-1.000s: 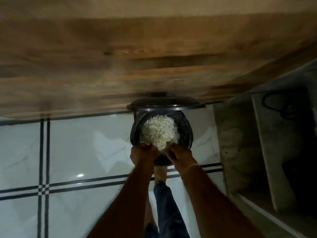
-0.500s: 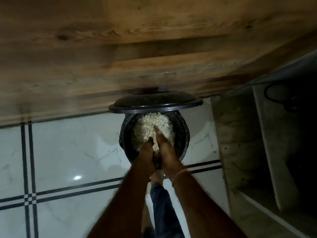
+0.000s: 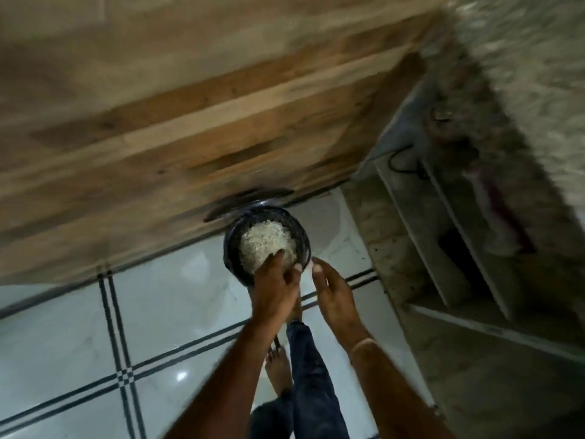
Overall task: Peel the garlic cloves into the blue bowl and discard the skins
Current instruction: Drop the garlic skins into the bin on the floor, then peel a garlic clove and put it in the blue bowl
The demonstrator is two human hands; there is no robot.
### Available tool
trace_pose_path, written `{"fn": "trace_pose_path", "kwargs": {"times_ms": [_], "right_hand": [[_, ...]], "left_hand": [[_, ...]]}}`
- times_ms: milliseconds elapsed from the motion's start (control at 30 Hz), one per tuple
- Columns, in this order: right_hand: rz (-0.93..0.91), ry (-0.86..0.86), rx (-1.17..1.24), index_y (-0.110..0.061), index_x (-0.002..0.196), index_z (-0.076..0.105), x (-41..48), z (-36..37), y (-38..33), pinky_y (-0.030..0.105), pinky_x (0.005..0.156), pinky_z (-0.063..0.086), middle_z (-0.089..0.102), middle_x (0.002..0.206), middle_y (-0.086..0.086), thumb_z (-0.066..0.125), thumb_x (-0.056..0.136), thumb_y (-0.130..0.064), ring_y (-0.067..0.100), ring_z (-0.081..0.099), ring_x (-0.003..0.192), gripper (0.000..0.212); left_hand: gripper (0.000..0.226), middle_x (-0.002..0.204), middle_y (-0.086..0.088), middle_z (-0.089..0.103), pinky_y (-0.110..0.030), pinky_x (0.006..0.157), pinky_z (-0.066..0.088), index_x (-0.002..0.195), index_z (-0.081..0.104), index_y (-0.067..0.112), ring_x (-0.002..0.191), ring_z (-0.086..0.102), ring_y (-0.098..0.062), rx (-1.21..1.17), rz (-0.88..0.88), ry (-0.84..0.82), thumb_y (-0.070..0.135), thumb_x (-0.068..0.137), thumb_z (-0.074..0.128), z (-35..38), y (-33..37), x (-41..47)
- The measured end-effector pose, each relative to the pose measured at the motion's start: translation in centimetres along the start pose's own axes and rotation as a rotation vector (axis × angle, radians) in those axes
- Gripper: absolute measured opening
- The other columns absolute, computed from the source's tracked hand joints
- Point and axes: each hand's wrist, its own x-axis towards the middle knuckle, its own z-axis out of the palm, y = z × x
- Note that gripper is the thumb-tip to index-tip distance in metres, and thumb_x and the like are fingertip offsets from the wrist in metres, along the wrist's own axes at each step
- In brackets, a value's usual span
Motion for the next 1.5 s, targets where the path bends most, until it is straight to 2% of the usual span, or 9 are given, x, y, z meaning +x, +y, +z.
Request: {"fn": "trace_pose_path", "kwargs": {"times_ms": [100, 167, 367, 467, 800, 933, 1133, 1333, 1500], "right_hand": [[-0.174, 0.17, -0.154, -0.023, 0.13, 0.066, -7.2, -6.8, -1.2, 0.025, 0.103, 0.049, 0.064, 0.131, -0.005, 0.044, 0.106, -0.052, 0.01, 0.06, 0.121, 0.043], [-0.249, 0.265, -0.234, -0.021, 0.139, 0.063, -11.2, -11.1, -1.5, 0.029, 0.105, 0.044, 0.061, 0.138, -0.005, 0.035, 0.102, -0.061, 0.011, 0.054, 0.128, 0.061], [-0.351, 0.506, -0.323, -0.026, 0.13, 0.065, -19.0, -24.2, 1.3, 0.028, 0.094, 0.047, 0.062, 0.128, -0.007, 0.041, 0.11, -0.046, 0.011, 0.056, 0.118, 0.037], [-0.363, 0.613, -0.345, -0.021, 0.133, 0.066, -21.9, -31.5, 4.1, 0.029, 0.095, 0.049, 0.063, 0.131, -0.003, 0.043, 0.109, -0.044, 0.014, 0.058, 0.119, 0.039], [-0.231, 0.841, -0.321, -0.019, 0.134, 0.065, -28.3, -50.2, 14.8, 0.039, 0.088, 0.055, 0.063, 0.131, -0.001, 0.054, 0.105, -0.029, 0.021, 0.061, 0.119, 0.033], [-0.118, 0.997, -0.335, -0.018, 0.138, 0.061, -29.1, -55.1, 18.2, 0.04, 0.089, 0.053, 0.058, 0.133, 0.006, 0.063, 0.096, -0.009, 0.028, 0.057, 0.118, 0.043], [0.085, 1.025, -0.483, -0.017, 0.143, 0.056, -27.0, -59.6, 20.4, 0.046, 0.093, 0.052, 0.056, 0.137, 0.012, 0.075, 0.087, -0.009, 0.033, 0.053, 0.118, 0.059], [0.161, 1.043, -0.496, -0.023, 0.133, 0.06, -26.1, -59.8, 19.7, 0.037, 0.093, 0.04, 0.054, 0.138, 0.005, 0.079, 0.089, -0.015, 0.023, 0.048, 0.12, 0.048], [0.207, 1.068, -0.482, -0.025, 0.136, 0.059, -25.9, -59.3, 19.5, 0.037, 0.098, 0.036, 0.052, 0.143, 0.002, 0.077, 0.091, -0.014, 0.022, 0.046, 0.127, 0.05]], "left_hand": [[0.05, 0.15, -0.007, 0.056, -0.043, 0.116, 0.041, 0.148, 0.053, 0.02, 0.139, 0.05, -0.027, 0.124, 0.235, -0.031, 0.039, 0.103, 0.06, 0.3, 5.9, -7.8], [0.048, 0.146, -0.005, 0.059, -0.042, 0.113, 0.042, 0.145, 0.056, 0.021, 0.136, 0.053, -0.024, 0.181, 0.37, -0.045, 0.039, 0.101, 0.063, 1.1, 9.0, -12.2], [0.048, 0.145, -0.003, 0.057, -0.039, 0.107, 0.044, 0.146, 0.055, 0.023, 0.134, 0.051, -0.024, 0.305, 0.692, -0.109, 0.037, 0.101, 0.063, 8.6, 17.2, -21.7], [0.046, 0.144, -0.002, 0.058, -0.041, 0.107, 0.046, 0.144, 0.057, 0.024, 0.134, 0.052, -0.024, 0.353, 0.806, -0.141, 0.035, 0.1, 0.064, 14.8, 21.7, -25.7], [0.038, 0.127, 0.004, 0.064, -0.035, 0.094, 0.052, 0.13, 0.065, 0.026, 0.118, 0.06, -0.018, 0.428, 0.92, -0.31, 0.035, 0.094, 0.072, 33.8, 31.3, -34.3], [0.036, 0.122, 0.001, 0.065, -0.039, 0.088, 0.054, 0.127, 0.065, 0.022, 0.114, 0.06, -0.022, 0.54, 1.025, -0.391, 0.032, 0.093, 0.074, 39.3, 33.0, -35.1], [0.016, 0.096, 0.011, 0.057, -0.031, 0.064, 0.045, 0.096, 0.059, 0.03, 0.091, 0.057, -0.015, 0.619, 1.129, -0.346, 0.033, 0.093, 0.074, 42.8, 33.9, -34.7], [0.005, 0.096, 0.016, 0.058, -0.025, 0.056, 0.04, 0.097, 0.06, 0.031, 0.08, 0.054, -0.008, 0.544, 1.152, -0.316, 0.032, 0.1, 0.063, 41.8, 35.7, -34.5], [0.009, 0.097, 0.011, 0.061, -0.03, 0.06, 0.042, 0.099, 0.066, 0.024, 0.084, 0.055, -0.013, 0.376, 1.258, -0.216, 0.032, 0.099, 0.063, 43.9, 44.1, -35.3]]}}
